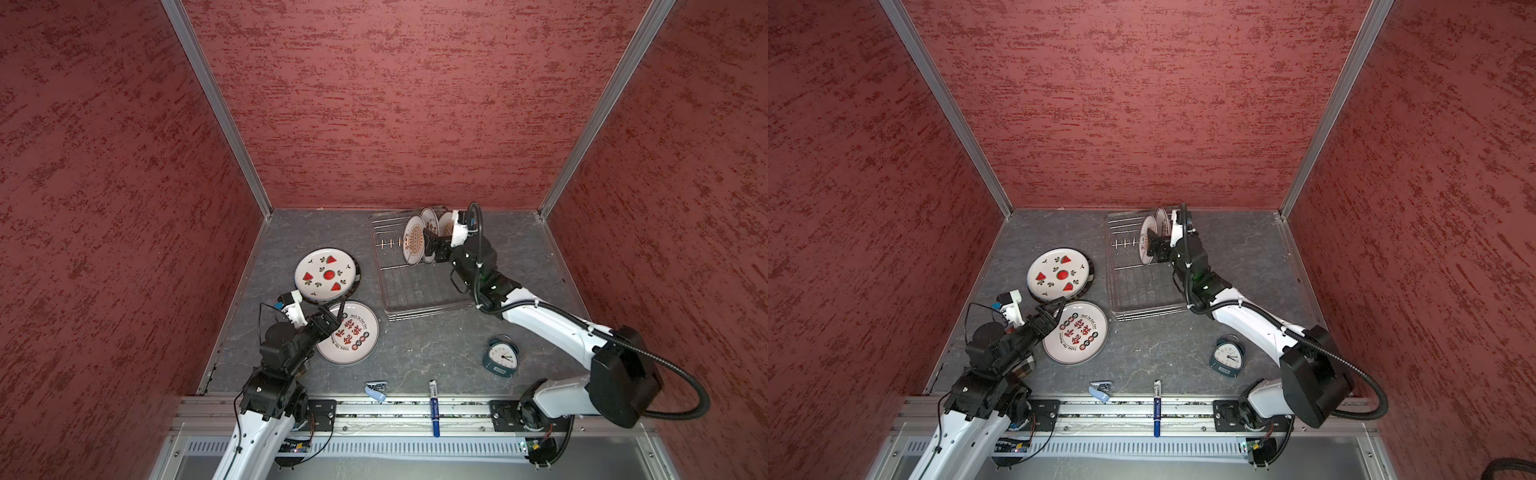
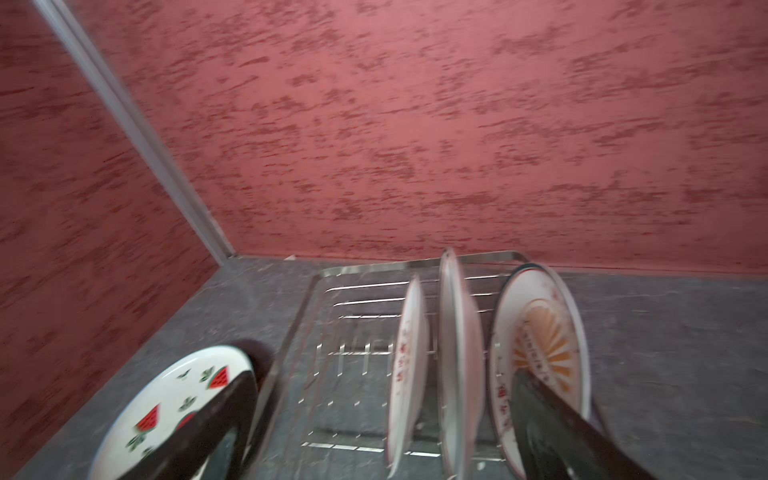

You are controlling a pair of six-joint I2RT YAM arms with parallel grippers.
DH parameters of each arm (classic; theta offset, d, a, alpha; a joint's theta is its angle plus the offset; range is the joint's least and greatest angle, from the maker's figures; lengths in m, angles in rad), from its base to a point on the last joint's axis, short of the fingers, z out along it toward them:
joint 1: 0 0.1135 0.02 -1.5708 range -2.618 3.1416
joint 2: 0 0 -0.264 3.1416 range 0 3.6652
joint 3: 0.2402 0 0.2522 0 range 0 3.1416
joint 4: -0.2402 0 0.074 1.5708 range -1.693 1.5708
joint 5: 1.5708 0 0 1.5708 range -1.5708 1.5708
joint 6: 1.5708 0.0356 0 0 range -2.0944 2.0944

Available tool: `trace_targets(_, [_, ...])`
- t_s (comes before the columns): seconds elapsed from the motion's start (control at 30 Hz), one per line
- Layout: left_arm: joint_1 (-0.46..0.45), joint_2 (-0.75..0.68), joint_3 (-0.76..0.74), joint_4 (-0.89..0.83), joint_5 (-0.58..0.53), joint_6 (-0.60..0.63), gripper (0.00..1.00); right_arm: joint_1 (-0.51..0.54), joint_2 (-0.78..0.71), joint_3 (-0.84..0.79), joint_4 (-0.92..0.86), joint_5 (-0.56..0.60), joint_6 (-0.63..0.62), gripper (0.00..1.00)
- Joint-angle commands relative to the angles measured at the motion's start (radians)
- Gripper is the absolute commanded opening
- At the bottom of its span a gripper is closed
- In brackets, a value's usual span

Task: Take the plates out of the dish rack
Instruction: 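Open and raise the left gripper while right gripper moves back to the rack, then grasp the next red-text plate in the rack with the right gripper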

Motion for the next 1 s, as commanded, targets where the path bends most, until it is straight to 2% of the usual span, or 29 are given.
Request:
trace_targets(0.0, [-0.027, 0.062, -0.026, 0.306, 0.106, 0.092, 0.99, -0.068, 0.056, 0.113, -0.149, -0.048, 0.027, 0.89])
trace_targets(0.1, [-0.086, 0.179, 0.002, 0.385, 0.111, 0.15, 0.99, -0.116, 0.13, 0.226, -0.275, -0.053, 0.018, 0.79])
trace_targets(0.23, [-0.167, 0.336, 0.04, 0.497, 0.095, 0.222, 0.99, -0.126, 0.212, 0.34, -0.368, -0.064, -0.039, 0.74])
trace_targets(0.37, [-0.2, 0.473, 0.062, 0.593, 0.081, 0.256, 0.99, -0.126, 0.294, 0.436, -0.44, -0.029, -0.068, 0.69])
trace_targets(0.43, [-0.228, 0.516, 0.064, 0.609, 0.025, 0.261, 0.99, -0.126, 0.334, 0.476, -0.466, -0.032, -0.086, 0.64])
trace_targets(0.53, [-0.298, 0.556, 0.055, 0.648, -0.068, 0.276, 0.99, -0.123, 0.388, 0.529, -0.503, -0.028, -0.113, 0.6])
trace_targets(0.6, [-0.334, 0.578, 0.062, 0.651, -0.102, 0.295, 0.99, -0.117, 0.414, 0.554, -0.52, 0.015, -0.117, 0.57])
trace_targets(0.73, [-0.352, 0.613, 0.075, 0.668, -0.1, 0.298, 0.99, -0.11, 0.446, 0.574, -0.519, 0.075, -0.136, 0.47])
trace_targets(0.9, [-0.391, 0.634, 0.058, 0.719, -0.134, 0.285, 0.99, -0.08, 0.501, 0.612, -0.533, 0.161, -0.159, 0.45])
trace_targets(0.97, [-0.401, 0.639, 0.059, 0.718, -0.139, 0.289, 0.99, -0.072, 0.524, 0.635, -0.549, 0.184, -0.157, 0.39])
